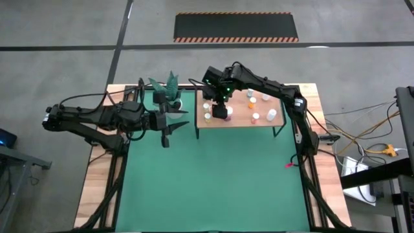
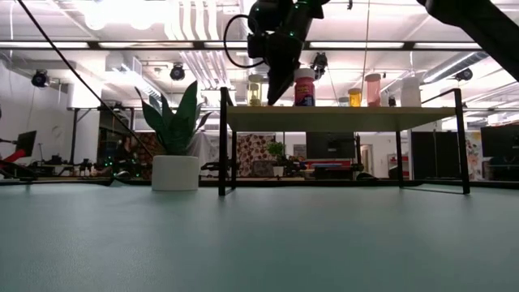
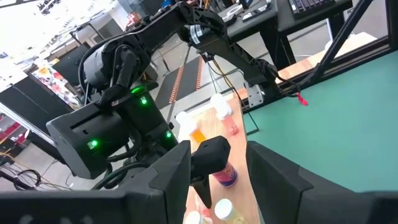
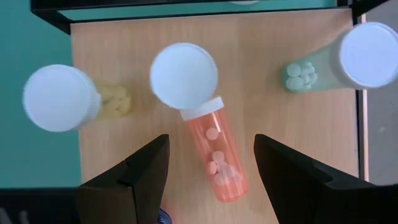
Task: Pick and place medicine bottles onto shelf by color
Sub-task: Put the light pink pill bottle on the shelf
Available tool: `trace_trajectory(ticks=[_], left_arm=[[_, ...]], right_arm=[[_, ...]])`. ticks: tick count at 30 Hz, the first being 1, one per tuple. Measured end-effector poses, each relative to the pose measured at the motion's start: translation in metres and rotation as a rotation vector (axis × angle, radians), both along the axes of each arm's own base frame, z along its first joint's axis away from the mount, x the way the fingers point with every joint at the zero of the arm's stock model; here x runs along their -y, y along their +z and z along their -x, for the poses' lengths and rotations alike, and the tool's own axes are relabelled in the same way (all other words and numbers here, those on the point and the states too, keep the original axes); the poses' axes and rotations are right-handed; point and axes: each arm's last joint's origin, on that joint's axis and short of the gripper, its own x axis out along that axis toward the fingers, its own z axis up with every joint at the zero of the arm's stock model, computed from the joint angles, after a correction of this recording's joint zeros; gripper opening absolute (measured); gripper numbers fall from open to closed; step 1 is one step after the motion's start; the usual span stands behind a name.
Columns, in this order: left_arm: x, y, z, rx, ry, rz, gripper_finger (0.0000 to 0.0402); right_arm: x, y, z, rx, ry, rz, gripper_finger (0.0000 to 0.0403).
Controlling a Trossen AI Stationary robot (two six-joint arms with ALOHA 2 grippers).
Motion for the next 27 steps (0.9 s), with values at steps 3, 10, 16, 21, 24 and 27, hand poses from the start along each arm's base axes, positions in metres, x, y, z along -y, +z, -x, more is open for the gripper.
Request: trace_trajectory(ticks=[3,10,16,21,24,27], left_arm=[[0.0,0.0,0.0,0.0,0.0,0.0,0.0139],[0.0,0.0,0.0,-0.001,0.0,-0.001,0.0139],[0.0,0.0,0.001,-0.009,-0.002,-0.017,0.0139],[0.0,0.001,0.003,-0.003,-0.003,-0.017,0.0139],[-0.001,0.002,0.005,0.002,-0.003,-0.016,0.0139],[-0.001,0.003,0.005,0.004,-0.003,-0.016,0.0139]], right_arm=[[-0.003,0.001,-0.001,0.002,0.007,0.001,0.0226],[-0.002,0.007,-0.002,0.031,-0.017,0.013,0.0226],[-0.002,0.005,-0.001,0.02,-0.026,0.004,0.0226],[-0.003,0.001,-0.001,0.005,-0.028,-0.003,0.0226],[-0.003,-0.002,-0.001,-0.004,-0.029,-0.007,0.0226],[-0.003,-0.003,-0.002,-0.003,-0.029,-0.006,0.0226]])
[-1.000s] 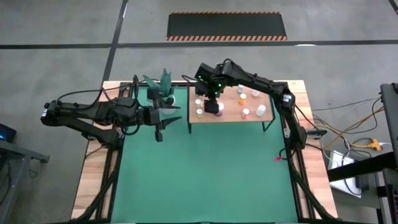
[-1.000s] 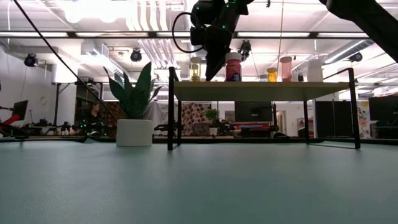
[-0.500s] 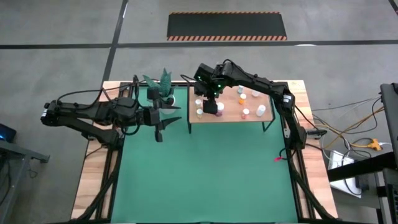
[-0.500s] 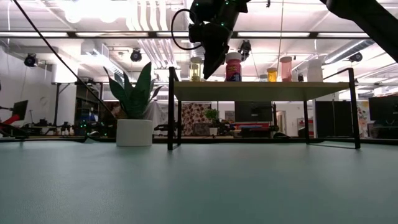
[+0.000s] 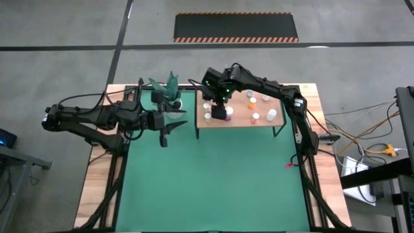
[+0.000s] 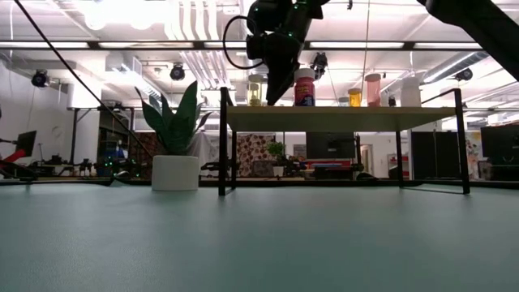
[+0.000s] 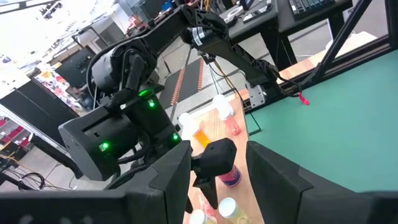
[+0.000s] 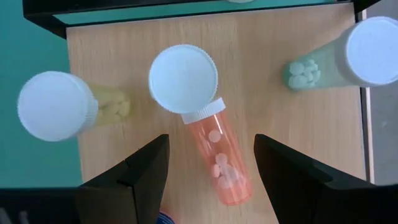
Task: Pick and place medicine bottles onto shelf by color
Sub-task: Put the light pink pill bottle on the shelf
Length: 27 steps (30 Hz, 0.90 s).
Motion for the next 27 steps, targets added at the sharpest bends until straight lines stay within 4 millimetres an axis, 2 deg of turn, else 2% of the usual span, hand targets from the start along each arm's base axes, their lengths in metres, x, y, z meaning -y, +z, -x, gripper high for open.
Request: trace_trajectory(ticks=[10,18,27], left_arm=[[0.0,0.0,0.0,-0.004,0.0,-0.001,0.0139],[0.0,0.0,0.0,-0.003,0.0,-0.001,0.0139],[0.0,0.0,0.0,-0.007,-0.001,-0.007,0.0139]], right_arm=[[0.004,-0.003,0.002,-0.044,-0.04,0.089,0.0226],[0.001,-0.005,0.0,-0.032,-0.024,0.032,0.0226],[0.0,-0.02,-0.001,-0.065,-0.022,0.025,0.0226]])
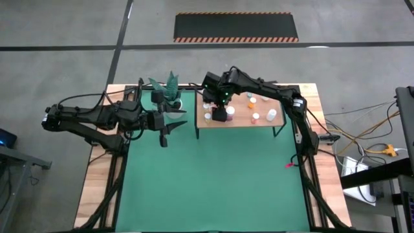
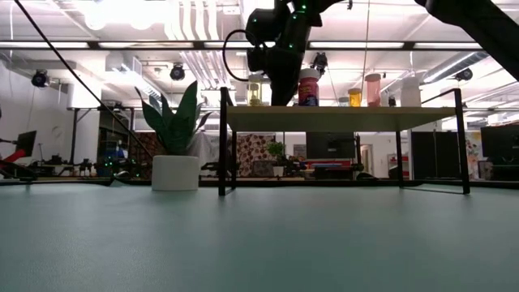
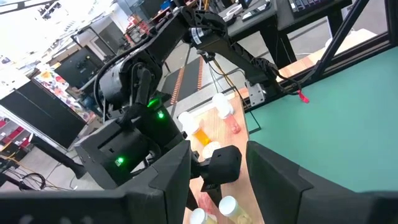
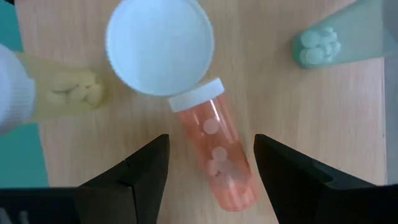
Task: Pick and place medicine bottles onto shelf by color
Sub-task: Put the light pink pill bottle on the shelf
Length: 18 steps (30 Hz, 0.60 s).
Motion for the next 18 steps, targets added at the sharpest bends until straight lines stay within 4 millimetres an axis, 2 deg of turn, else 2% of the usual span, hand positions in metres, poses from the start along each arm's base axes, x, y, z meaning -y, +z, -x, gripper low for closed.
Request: trace_trajectory(ticks=[5,14,18], left_arm=[[0.0,0.0,0.0,0.0,0.0,0.0,0.0139],[0.0,0.0,0.0,0.0,0.0,0.0,0.0139],[0.0,0.0,0.0,0.0,0.0,0.0,0.0139]], right_arm=[[-0.0001,-0.0009,-0.0002,-0.001,0.0,-0.001,0.0204],[0.0,0.0022,0.0,0.006,-0.013,-0.002,0.0108],[-0.0006,0.006,0.0016,-0.001,0.001,0.001,0.0079]])
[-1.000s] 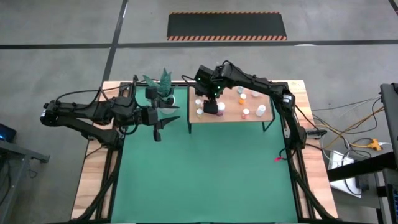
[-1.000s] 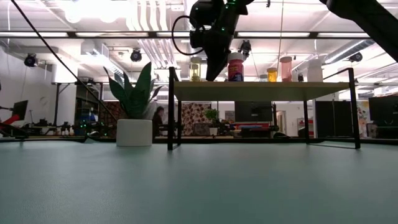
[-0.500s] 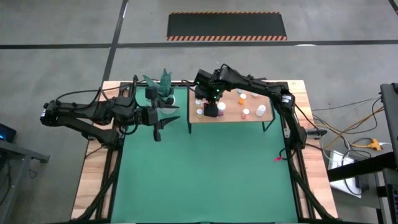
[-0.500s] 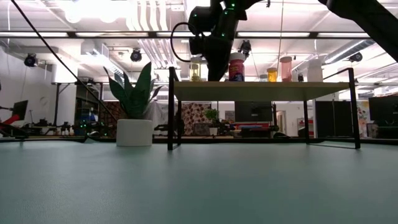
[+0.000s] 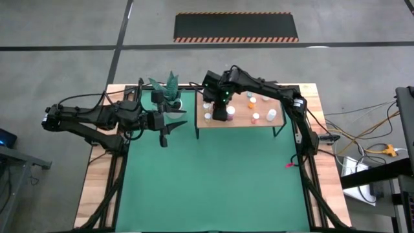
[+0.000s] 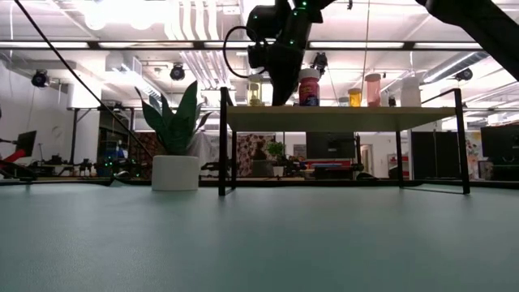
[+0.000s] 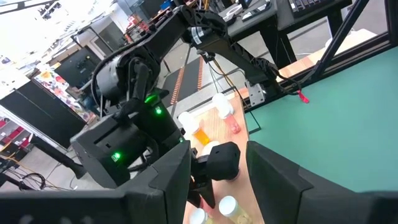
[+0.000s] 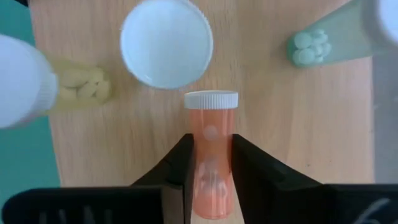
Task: Pick and place medicine bottles onto shelf by color
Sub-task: Put the light pink pill bottle on the shelf
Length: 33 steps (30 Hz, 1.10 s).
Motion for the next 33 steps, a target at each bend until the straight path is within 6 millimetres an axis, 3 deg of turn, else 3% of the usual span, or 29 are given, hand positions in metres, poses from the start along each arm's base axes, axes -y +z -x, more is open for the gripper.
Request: trace_trajectory(ticks=[7,16,25,29,33], left_arm=[[0.0,-0.001,-0.001,-0.002,-0.007,0.008,0.0139],[0.001,-0.018,0.0,-0.016,0.002,0.081,0.0139],[0.003,-0.042,-0.012,0.077,-0.016,0.218,0.0139],[0.006,-0.056,-0.016,0.134,-0.067,0.253,0.0139],[0.007,-0.062,-0.018,0.199,-0.086,0.302,0.0139]], right_arm=[[0.001,0.019,0.002,0.023,0.015,0.067,0.008],[-0.001,0.067,0.014,0.129,-0.015,0.147,0.0077],[-0.021,0.119,0.053,0.268,-0.075,0.116,0.0074],[-0.039,0.139,0.063,0.386,-0.075,0.078,0.0073],[-0.063,0.147,0.064,0.517,-0.037,0.076,0.0073]])
